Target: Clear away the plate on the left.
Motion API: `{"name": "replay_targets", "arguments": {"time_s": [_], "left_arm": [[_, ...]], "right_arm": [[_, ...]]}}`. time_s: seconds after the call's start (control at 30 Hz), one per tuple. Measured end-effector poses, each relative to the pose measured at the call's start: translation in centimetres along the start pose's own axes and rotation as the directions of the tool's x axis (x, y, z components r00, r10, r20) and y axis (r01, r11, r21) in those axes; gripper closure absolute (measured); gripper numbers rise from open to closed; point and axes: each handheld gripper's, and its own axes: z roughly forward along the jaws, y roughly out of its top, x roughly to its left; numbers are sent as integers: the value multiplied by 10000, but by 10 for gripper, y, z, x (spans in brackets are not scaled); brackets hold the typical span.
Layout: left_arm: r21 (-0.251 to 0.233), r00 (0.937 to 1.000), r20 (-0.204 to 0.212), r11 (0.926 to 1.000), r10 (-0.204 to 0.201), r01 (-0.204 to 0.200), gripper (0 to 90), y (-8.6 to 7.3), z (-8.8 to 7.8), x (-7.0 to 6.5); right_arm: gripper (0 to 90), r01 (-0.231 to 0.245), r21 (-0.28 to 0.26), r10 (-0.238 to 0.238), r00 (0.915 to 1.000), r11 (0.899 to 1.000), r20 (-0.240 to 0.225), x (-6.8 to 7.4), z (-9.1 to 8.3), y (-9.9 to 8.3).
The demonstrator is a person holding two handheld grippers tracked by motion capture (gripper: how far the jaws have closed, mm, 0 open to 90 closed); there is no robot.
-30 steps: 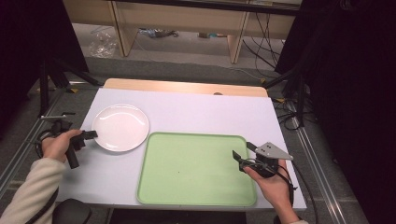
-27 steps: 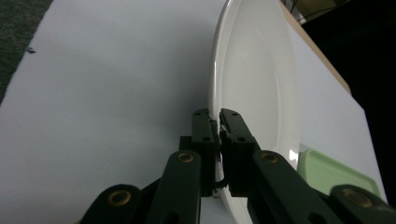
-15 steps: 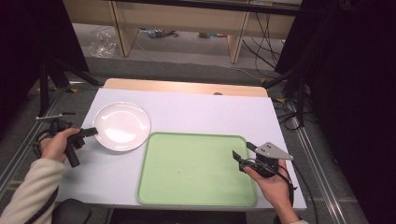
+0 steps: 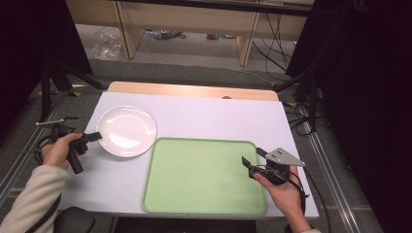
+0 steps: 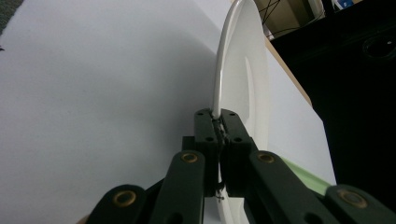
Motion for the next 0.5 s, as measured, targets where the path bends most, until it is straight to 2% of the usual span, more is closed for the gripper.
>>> {"name": "replay_targets", "arguments": {"time_s": [0.27,0.33,0.5], "left_arm": [[-5,9997,190,9999,-137,137,867,0,-1,3],[113,9998,26,9997,-194,193,866,0,-2,2],[12,9997,51,9997,-238,238,865,1,-2,2]], "right_arm": [[357,13,-13,-13,10000,10000,2,0,0,0],[357,17,-17,-17,10000,10000,2,0,0,0],[357,8,-25,-8,10000,10000,9,0,0,0]]}}
